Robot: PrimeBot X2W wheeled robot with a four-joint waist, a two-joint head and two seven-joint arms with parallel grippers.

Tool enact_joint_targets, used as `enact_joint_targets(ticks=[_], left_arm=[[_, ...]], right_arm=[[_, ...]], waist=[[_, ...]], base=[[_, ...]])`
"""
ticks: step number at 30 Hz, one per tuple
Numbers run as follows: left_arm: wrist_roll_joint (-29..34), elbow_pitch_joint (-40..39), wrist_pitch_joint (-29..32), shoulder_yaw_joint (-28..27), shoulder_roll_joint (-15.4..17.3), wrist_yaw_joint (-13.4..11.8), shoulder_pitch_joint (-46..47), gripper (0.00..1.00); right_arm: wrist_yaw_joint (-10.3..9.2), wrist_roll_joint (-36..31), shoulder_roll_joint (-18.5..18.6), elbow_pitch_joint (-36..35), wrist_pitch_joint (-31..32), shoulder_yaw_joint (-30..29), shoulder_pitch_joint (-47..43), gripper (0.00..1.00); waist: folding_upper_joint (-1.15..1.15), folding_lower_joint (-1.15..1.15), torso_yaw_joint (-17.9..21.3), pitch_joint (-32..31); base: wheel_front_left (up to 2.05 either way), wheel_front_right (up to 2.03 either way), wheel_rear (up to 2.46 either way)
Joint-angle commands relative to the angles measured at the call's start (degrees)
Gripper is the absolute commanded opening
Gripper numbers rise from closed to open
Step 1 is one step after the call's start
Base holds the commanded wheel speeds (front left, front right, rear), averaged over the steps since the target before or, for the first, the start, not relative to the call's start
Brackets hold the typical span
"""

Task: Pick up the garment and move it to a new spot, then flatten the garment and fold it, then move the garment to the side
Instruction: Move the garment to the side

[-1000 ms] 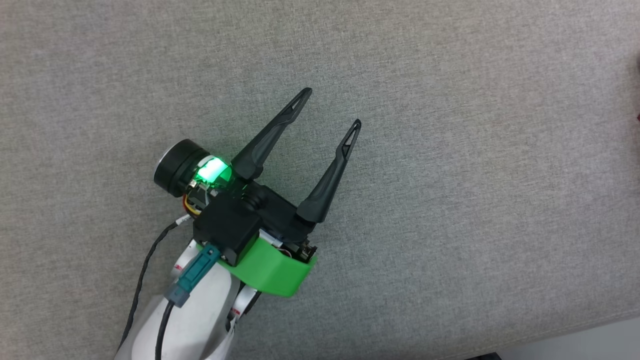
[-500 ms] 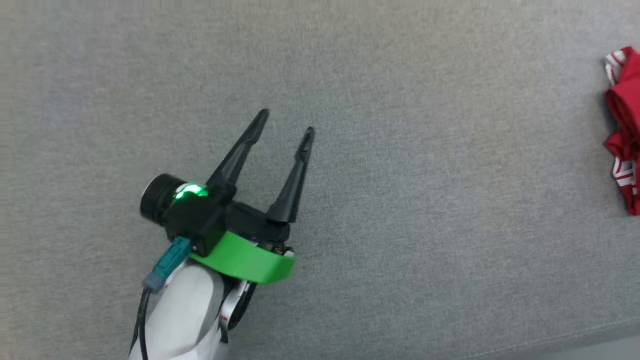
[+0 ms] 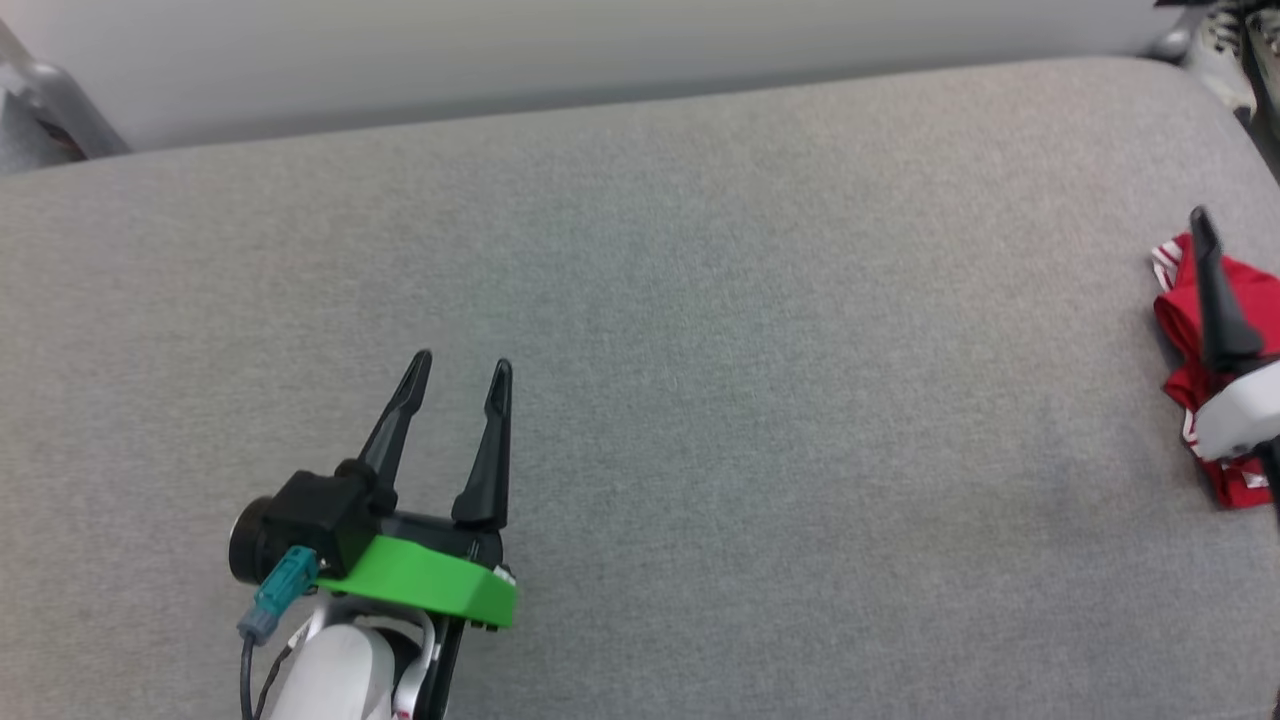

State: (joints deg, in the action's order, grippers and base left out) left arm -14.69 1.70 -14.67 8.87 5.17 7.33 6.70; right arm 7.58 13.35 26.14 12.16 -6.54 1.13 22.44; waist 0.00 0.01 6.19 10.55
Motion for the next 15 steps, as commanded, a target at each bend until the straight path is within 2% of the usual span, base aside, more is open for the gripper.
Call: enact_joint_targets(ticks=[1, 9, 15], left_arm=[[0.31, 0.68, -0.33, -0.57, -0.26, 0.15, -1.18, 1.0], [2.05, 3.29, -0.33, -3.13, -1.16, 0.15, -4.32, 1.0], [3.64, 3.84, -0.33, -4.67, -1.62, 0.15, -5.57, 1.0]], right_arm=[[-0.09, 0.72, -1.72, -1.56, -0.96, -0.6, -2.1, 1.0], [-0.09, 1.58, -11.92, -8.43, -4.86, -3.04, -12.7, 1.0], [-0.09, 0.63, -18.17, -10.33, -6.53, -3.96, -18.53, 1.0]], waist=[[0.0, -0.01, -3.4, -5.13], [0.0, -0.01, -5.57, -7.69], [0.0, -0.01, -6.3, -8.33]], base=[[0.0, 0.0, 0.0], [0.0, 0.0, 0.0], [0.0, 0.0, 0.0]])
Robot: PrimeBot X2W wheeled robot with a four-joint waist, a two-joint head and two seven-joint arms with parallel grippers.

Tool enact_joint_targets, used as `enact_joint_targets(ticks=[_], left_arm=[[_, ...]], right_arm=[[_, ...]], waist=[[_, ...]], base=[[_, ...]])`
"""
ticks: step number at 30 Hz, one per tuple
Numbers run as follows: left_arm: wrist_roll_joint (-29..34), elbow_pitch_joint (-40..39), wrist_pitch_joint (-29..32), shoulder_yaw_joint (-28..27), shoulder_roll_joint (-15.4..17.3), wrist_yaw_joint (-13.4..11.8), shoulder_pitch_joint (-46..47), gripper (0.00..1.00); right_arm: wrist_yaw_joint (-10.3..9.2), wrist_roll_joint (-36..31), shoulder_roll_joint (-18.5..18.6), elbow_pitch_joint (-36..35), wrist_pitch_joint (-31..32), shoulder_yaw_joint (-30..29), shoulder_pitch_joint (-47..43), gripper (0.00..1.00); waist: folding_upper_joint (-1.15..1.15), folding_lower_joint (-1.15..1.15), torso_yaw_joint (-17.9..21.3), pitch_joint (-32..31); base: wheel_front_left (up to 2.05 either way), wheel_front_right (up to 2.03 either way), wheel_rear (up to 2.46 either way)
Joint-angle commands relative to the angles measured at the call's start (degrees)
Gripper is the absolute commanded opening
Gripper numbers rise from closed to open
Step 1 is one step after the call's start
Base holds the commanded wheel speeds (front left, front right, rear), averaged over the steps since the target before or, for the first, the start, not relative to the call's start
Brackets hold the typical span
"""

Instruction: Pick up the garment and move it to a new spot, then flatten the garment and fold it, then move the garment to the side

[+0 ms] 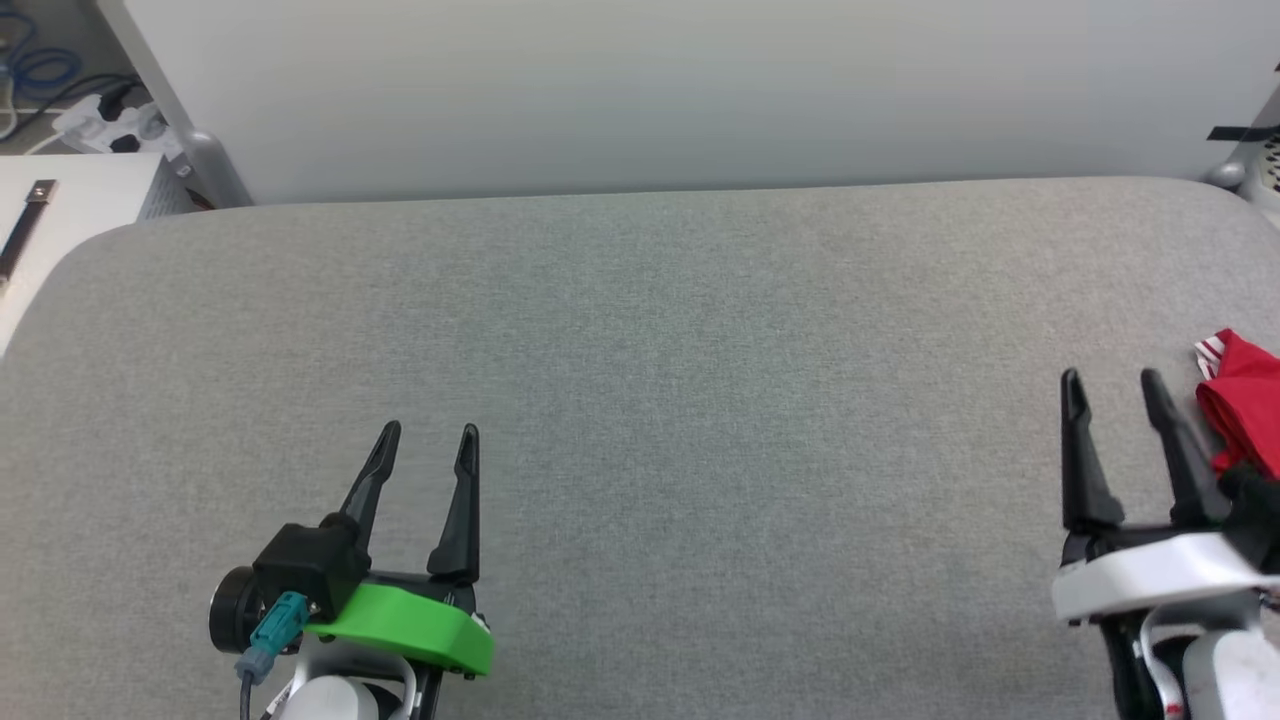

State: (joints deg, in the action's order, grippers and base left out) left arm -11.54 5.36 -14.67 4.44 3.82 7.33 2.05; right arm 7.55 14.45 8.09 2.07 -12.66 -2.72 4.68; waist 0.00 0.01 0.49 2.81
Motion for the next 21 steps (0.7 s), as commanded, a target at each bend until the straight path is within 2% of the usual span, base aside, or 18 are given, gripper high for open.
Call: enact_joint_targets(ticks=[1, 8, 21], left_arm=[[0.67, 0.25, -0.33, -0.37, -0.33, 0.15, -1.07, 1.0], [0.7, 0.96, -0.33, -0.77, -0.66, 0.15, -1.77, 1.0], [1.03, 1.01, -0.33, -1.39, -0.87, 0.15, -1.34, 1.0]], right_arm=[[-0.06, -0.85, -0.52, -0.15, -0.64, -0.14, -1.37, 1.0], [-0.06, -1.5, -3.03, 1.19, -1.92, 0.16, -3.72, 1.0], [-0.06, -1.29, -3.92, 1.1, -2.32, 0.92, -3.16, 1.0]], waist=[[0.0, -0.01, -0.7, -0.64], [0.0, -0.01, -1.0, -0.65], [0.0, -0.01, -0.88, -0.18]], base=[[0.0, 0.0, 0.0], [0.0, 0.0, 0.0], [0.0, 0.0, 0.0]])
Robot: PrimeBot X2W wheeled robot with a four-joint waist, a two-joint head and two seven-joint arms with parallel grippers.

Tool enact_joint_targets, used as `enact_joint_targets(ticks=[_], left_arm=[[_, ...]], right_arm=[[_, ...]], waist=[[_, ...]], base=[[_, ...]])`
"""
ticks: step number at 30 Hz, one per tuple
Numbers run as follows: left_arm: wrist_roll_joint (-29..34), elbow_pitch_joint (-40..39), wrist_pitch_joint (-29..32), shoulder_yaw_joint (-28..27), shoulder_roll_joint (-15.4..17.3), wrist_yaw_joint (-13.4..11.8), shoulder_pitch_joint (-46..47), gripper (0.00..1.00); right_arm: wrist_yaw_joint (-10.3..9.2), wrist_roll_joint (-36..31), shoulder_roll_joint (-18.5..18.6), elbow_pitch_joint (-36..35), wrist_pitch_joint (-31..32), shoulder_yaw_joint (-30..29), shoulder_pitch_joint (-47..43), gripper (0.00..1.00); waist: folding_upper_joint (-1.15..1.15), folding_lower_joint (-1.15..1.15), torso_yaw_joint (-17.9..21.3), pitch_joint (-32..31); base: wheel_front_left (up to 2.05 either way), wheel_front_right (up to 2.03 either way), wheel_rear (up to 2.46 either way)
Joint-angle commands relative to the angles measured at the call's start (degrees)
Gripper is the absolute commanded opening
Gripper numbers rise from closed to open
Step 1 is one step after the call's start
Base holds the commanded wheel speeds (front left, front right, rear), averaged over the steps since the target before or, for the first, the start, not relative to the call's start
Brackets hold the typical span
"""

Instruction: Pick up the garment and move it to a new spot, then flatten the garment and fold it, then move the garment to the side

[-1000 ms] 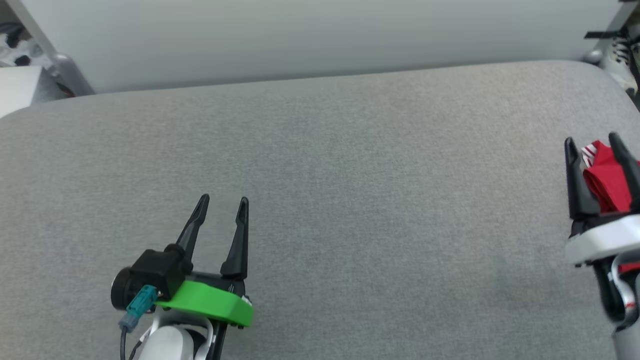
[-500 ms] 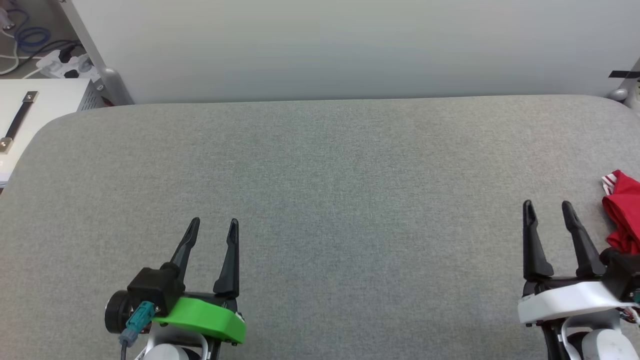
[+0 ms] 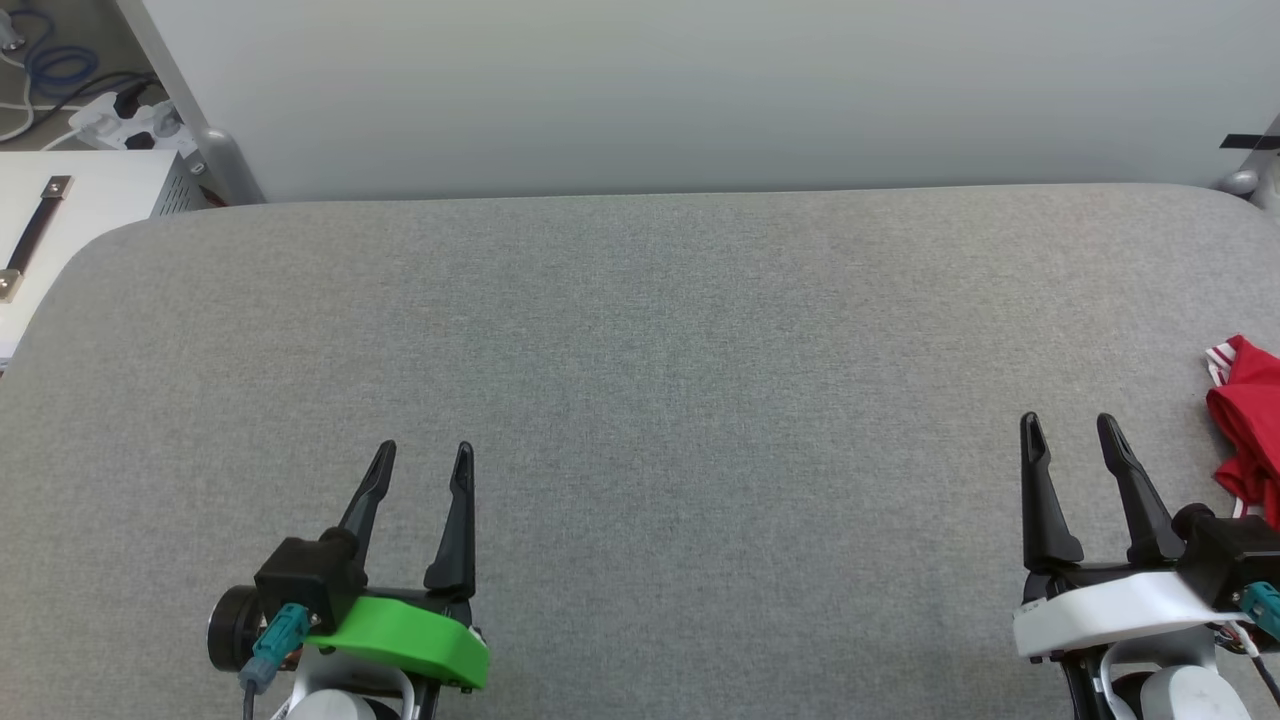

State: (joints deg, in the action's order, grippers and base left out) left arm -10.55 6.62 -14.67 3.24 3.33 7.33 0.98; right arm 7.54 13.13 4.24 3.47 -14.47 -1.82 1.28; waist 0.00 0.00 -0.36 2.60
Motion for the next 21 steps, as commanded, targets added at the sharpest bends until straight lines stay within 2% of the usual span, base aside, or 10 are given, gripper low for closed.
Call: enact_joint_targets(ticks=[1, 21], left_arm=[[0.0, -0.27, -0.33, -0.2, -0.39, 0.15, -0.22, 1.0], [-0.35, -1.05, -0.33, -0.03, -0.45, 0.15, -0.53, 1.0]], right_arm=[[-0.05, -0.02, -0.07, -0.42, -0.51, -0.01, 0.23, 1.0], [-0.05, -0.16, 0.02, -1.29, -0.52, 0.57, -0.07, 1.0]], waist=[[0.0, 0.0, -0.05, 0.05], [0.0, 0.0, -0.27, 0.21]], base=[[0.0, 0.0, 0.0], [0.0, 0.0, 0.0]])
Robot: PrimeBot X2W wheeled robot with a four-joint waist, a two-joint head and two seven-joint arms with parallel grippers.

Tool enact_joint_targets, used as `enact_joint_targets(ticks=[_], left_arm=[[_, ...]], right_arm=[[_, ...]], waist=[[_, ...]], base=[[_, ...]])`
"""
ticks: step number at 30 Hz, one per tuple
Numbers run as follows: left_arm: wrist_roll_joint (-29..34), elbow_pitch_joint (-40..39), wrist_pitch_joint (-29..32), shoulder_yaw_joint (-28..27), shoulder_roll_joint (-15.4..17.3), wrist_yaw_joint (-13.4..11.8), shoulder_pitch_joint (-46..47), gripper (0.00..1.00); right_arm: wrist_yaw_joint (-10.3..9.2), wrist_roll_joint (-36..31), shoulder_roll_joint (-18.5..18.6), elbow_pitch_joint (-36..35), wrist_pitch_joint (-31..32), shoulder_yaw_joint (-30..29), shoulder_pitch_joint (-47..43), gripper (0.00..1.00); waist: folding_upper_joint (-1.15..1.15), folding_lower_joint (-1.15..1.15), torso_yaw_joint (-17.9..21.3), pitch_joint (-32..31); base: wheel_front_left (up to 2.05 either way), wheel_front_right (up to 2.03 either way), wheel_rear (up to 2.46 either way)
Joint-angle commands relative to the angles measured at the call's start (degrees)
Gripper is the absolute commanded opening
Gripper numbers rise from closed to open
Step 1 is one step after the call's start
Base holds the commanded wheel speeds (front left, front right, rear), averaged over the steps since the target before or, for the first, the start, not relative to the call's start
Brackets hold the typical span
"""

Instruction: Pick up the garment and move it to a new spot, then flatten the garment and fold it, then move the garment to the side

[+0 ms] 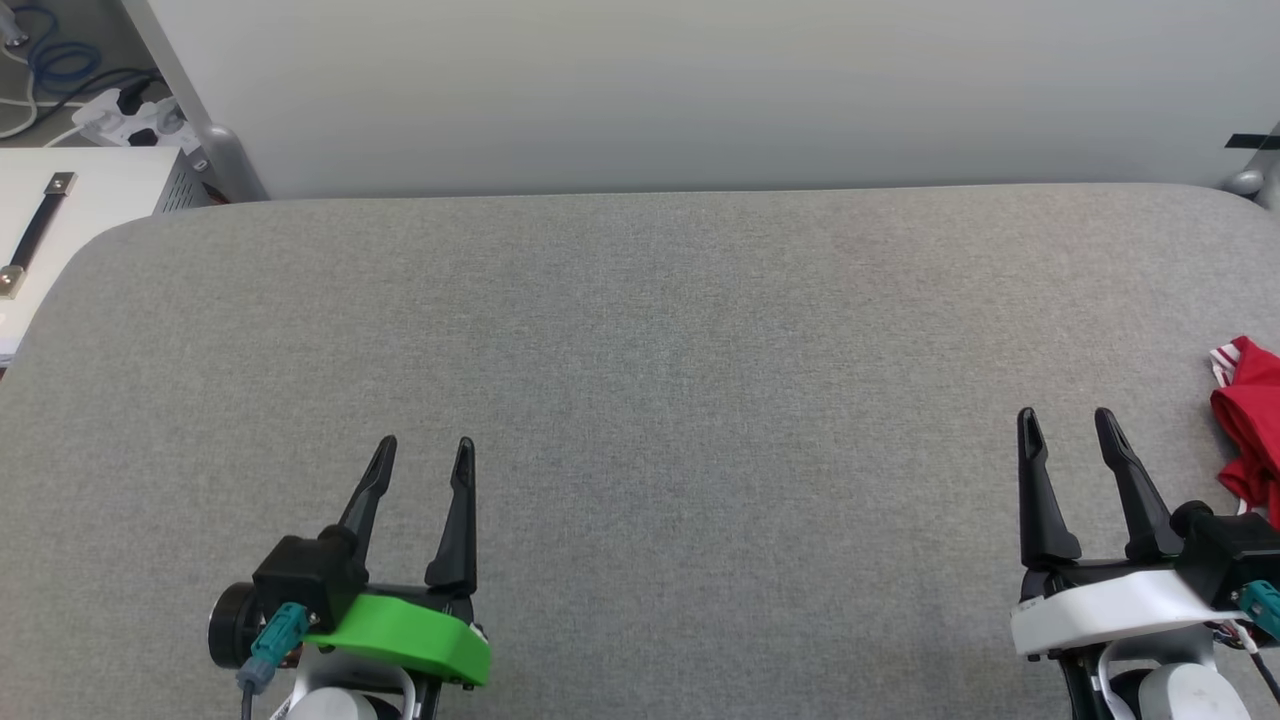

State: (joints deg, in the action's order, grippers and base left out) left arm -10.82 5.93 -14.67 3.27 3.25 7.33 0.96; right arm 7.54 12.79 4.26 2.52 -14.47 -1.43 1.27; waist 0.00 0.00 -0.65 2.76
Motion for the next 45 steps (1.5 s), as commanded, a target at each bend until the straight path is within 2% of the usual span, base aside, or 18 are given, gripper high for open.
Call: enact_joint_targets(ticks=[1, 45], left_arm=[[-0.12, -0.47, -0.33, -0.02, -0.36, 0.15, -0.53, 0.0], [3.42, -2.03, 4.72, -1.0, -0.06, -2.33, -0.28, 0.0]], right_arm=[[-0.05, 0.18, -0.02, -0.37, -0.52, 0.28, -0.02, 0.0], [-0.02, -4.06, -0.44, -0.8, 4.67, 0.45, -0.4, 0.0]], waist=[[0.0, 0.0, 0.05, 0.12], [0.0, 0.0, 0.23, -0.82]], base=[[0.0, 0.0, 0.0], [0.0, 0.0, 0.0]])
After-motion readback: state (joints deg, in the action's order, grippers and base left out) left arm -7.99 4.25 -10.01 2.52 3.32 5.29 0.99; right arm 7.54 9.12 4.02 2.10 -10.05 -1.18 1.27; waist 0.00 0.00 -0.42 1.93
